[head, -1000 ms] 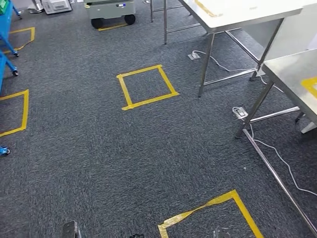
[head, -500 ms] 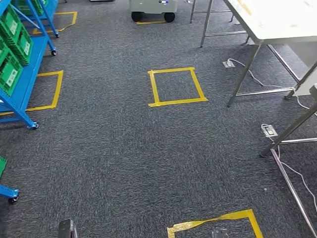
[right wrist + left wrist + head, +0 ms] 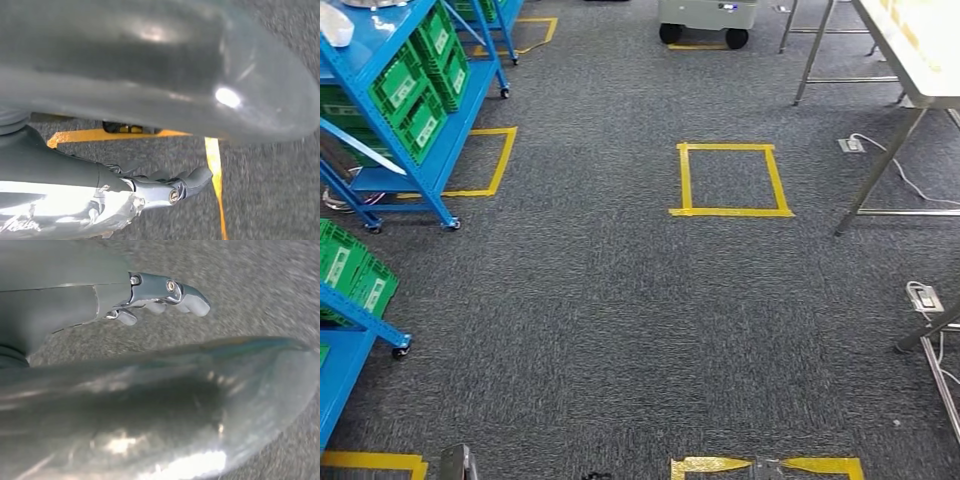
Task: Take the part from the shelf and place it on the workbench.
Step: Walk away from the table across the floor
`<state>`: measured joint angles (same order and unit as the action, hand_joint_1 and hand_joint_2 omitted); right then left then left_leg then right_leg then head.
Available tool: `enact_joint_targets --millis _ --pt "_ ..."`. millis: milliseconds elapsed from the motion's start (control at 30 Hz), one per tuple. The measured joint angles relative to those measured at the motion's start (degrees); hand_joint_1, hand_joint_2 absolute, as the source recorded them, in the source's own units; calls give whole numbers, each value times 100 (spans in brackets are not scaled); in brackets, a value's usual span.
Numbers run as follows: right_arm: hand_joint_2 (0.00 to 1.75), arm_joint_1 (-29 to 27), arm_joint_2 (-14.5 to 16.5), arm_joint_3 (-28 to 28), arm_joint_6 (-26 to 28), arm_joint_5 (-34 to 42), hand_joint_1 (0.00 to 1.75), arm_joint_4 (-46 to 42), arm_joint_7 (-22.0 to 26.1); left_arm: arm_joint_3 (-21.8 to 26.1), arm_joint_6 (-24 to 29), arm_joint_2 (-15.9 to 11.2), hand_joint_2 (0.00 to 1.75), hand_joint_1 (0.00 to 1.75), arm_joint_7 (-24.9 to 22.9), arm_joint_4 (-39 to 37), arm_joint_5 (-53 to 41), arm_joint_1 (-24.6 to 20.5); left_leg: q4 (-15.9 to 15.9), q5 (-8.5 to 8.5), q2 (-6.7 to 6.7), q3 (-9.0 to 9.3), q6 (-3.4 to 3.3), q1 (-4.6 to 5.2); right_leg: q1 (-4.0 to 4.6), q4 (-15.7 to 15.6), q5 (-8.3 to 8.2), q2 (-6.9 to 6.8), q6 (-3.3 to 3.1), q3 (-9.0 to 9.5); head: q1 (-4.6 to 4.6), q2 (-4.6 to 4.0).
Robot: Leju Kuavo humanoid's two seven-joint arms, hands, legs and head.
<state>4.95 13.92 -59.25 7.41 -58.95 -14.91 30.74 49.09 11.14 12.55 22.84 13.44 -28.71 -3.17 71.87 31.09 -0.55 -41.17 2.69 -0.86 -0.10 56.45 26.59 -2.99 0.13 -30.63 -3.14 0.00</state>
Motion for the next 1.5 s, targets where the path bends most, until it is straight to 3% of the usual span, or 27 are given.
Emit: enact_joint_targets --millis 33,100,167,233,300,333,400,467,500,533,567,633,700,733,800,900,1000,1067,1133,1167,1200,1267,1300,1333,1400,1467,1500 --pt "0 2 1 0 0 -4 0 1 -1 0 -1 -4 0 0 1 0 -9 6 -259 -157 50 157 24 -19 -11 3 5 -79 17 0 -1 0" --pt "0 4 -1 0 5 -15 0 -3 -1 0 -1 3 0 0 -2 0 -34 -4 -1029 -460 349 616 65 -43 1 44 41 -208 90 -4 -26 0" --pt "0 5 -3 0 13 -24 0 -10 -4 0 -2 18 0 0 -10 0 -60 -28 -1441 -542 535 852 10 -42 38 80 93 -323 171 1 -12 0" --pt "0 14 -4 0 16 -31 0 -13 -7 0 -2 11 0 0 -16 0 -73 -30 -1466 -526 414 847 -103 -28 38 63 117 -445 225 62 34 0" --pt "0 26 -1 1 17 -46 0 -13 -8 1 -1 2 0 0 -21 0 -78 -17 -1471 -547 277 841 -182 -28 -1 178 237 -271 284 54 50 0" --pt "0 26 1 1 18 -52 0 -13 -9 1 -1 0 0 0 -24 0 -83 -17 -1474 -563 205 837 -218 -31 -16 400 381 -97 305 -40 61 0" --pt "0 14 1 2 22 -62 0 -13 -16 2 -1 -4 0 0 -27 0 -100 -24 -1476 -578 50 825 -272 -12 -21 1181 760 215 310 -401 88 0" --pt "0 4 0 2 28 -71 0 -13 -25 2 -1 -8 0 0 -33 0 -120 -21 -1476 -584 -126 819 -302 26 0 1779 904 283 267 -737 102 0" --pt "0 3 0 2 30 -78 0 -13 -29 2 -1 -9 0 0 -36 0 -127 -17 -1476 -586 -217 821 -309 42 16 1764 806 300 228 -772 104 0" --pt "0 5 1 2 30 -86 0 -13 -32 2 -1 -10 0 0 -40 0 -130 -14 -1476 -588 -311 824 -313 53 38 1511 607 339 181 -694 103 0" --pt "0 7 1 2 31 -95 0 -13 -33 2 -2 -8 0 0 -44 0 -132 -13 -1476 -591 -401 826 -316 56 60 1103 365 437 130 -531 104 0" --pt "0 11 -1 3 31 -106 0 -13 -37 2 -7 4 0 0 -58 0 -137 -16 -1473 -602 -552 815 -302 55 84 371 72 713 54 -219 107 0" --pt "0 20 -2 4 33 -117 0 -13 -44 2 -13 17 0 0 -77 -1 -145 -5 -1482 -629 -674 783 -248 28 101 135 38 817 34 -93 117 0" --pt "0 25 -1 3 34 -124 0 -13 -46 2 -14 19 0 0 -84 -1 -153 5 -1497 -649 -737 765 -211 16 108 101 15 756 33 -72 123 0" --pt "0 32 8 2 35 -137 0 -13 -50 2 -14 21 0 0 -95 -2 -172 15 -1441 -593 -629 708 -161 19 90 1 -47 616 5 -25 114 0" --pt "0 26 17 2 35 -142 0 -13 -50 2 -14 20 0 0 -107 -2 -185 -6 -957 -231 -180 460 -121 54 66 -108 -103 420 -33 4 65 0" --pt "0 21 17 2 35 -142 0 -13 -51 2 -14 20 0 0 -109 -2 -185 -13 -825 -155 -134 395 -111 53 67 -109 -103 388 -33 2 60 0" --pt "0 9 17 2 36 -142 0 -13 -52 2 -14 19 0 0 -110 -2 -185 -17 -453 0 -85 220 -84 43 66 -109 -98 294 -35 -2 61 0" --pt "0 3 17 1 37 -146 0 -12 -56 2 -14 4 0 0 -115 -2 -186 -6 -544 -178 81 322 21 -11 29 -75 -63 24 10 -2 62 0" --pt "0 4 17 1 38 -150 0 -13 -57 2 -14 3 0 0 -116 -2 -188 -7 -833 -328 247 499 86 -31 21 -32 -28 -108 55 -13 54 0" --pt "0 6 17 1 39 -154 0 -13 -58 2 -14 -1 0 0 -117 -2 -190 -14 -1240 -519 364 725 98 -47 14 21 13 -215 107 -25 45 1" --pt "0 8 15 2 43 -161 0 -15 -58 2 -14 4 0 0 -119 -2 -192 -31 -1492 -538 445 850 12 -28 36 86 70 -321 178 -24 55 1" --pt "0 12 16 2 45 -167 0 -15 -58 2 -14 0 0 0 -119 -2 -193 -27 -1483 -540 360 836 -64 -21 29 88 80 -375 201 2 66 1" --pt "0 18 16 2 46 -176 0 -15 -57 2 -14 -2 0 0 -120 -2 -193 -18 -1481 -544 299 831 -109 -18 12 86 95 -387 230 16 80 0" --pt "0 28 17 2 48 -190 0 -15 -54 3 -15 -7 0 0 -120 -2 -193 -12 -1487 -567 170 823 -186 -26 -26 297 272 -162 285 -58 94 0" --pt "0 24 17 2 59 -192 0 -15 -49 4 -18 -8 0 0 -120 -2 -194 -22 -1489 -582 38 807 -242 -26 -41 993 652 173 308 -369 120 0" --pt "0 19 17 2 66 -191 0 -15 -48 5 -19 -8 0 0 -120 -2 -195 -25 -1488 -587 -36 798 -258 -19 -40 1414 825 245 305 -571 127 0"
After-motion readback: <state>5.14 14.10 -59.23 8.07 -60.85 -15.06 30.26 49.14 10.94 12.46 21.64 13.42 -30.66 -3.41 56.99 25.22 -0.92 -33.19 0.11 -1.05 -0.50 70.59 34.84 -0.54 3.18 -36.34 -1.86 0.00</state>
